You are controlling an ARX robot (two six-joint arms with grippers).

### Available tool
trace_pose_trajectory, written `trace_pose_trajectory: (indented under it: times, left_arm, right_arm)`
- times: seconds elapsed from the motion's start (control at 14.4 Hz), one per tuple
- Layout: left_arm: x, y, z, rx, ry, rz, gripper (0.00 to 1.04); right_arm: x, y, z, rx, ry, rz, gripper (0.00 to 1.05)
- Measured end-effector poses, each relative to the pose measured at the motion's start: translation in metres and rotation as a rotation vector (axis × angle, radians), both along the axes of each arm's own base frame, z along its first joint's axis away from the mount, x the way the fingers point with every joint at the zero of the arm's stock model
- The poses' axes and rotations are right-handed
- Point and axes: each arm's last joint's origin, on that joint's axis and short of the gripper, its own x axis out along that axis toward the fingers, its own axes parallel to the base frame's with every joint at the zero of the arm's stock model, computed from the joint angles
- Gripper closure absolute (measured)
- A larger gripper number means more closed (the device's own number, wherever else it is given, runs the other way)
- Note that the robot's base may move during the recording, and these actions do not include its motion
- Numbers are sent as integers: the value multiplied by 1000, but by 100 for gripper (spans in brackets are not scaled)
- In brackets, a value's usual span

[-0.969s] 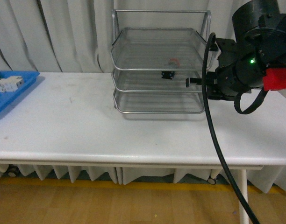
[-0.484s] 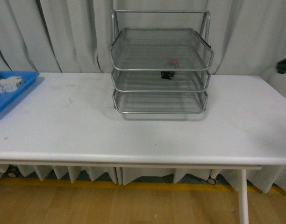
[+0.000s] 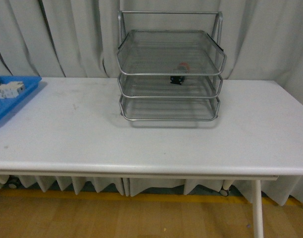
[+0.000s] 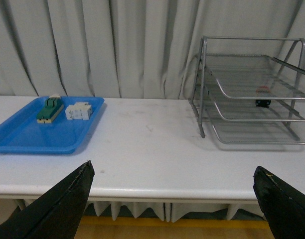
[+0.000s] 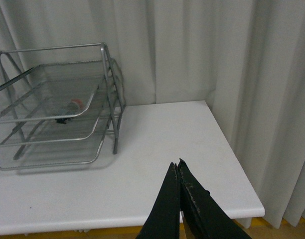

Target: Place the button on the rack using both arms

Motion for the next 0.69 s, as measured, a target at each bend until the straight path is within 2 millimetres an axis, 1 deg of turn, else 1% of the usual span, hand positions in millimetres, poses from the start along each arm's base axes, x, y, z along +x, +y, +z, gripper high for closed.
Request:
trace_pose_trajectory:
  times: [0.14, 0.28, 0.48, 0.55, 0.62, 0.69]
  left_arm:
    - [0, 0, 0, 0, 0, 0, 7]
    - [0, 0, 0, 0, 0, 0, 7]
    - [0, 0, 0, 0, 0, 0, 7]
    - [0, 0, 0, 0, 0, 0, 7]
    - [0, 0, 0, 0, 0, 0, 7]
    - [0, 0, 0, 0, 0, 0, 7]
  right_arm:
    - [-13, 16, -7, -18, -3, 10, 103]
    - [-23, 27, -13, -27, -3, 3, 103]
    - [-35, 38, -18, -29, -3, 8, 103]
    - [-38, 40, -20, -32, -28, 4, 103]
    - [-41, 42, -26, -31, -16, 5, 103]
    - [-42, 49, -26, -30, -2, -8, 103]
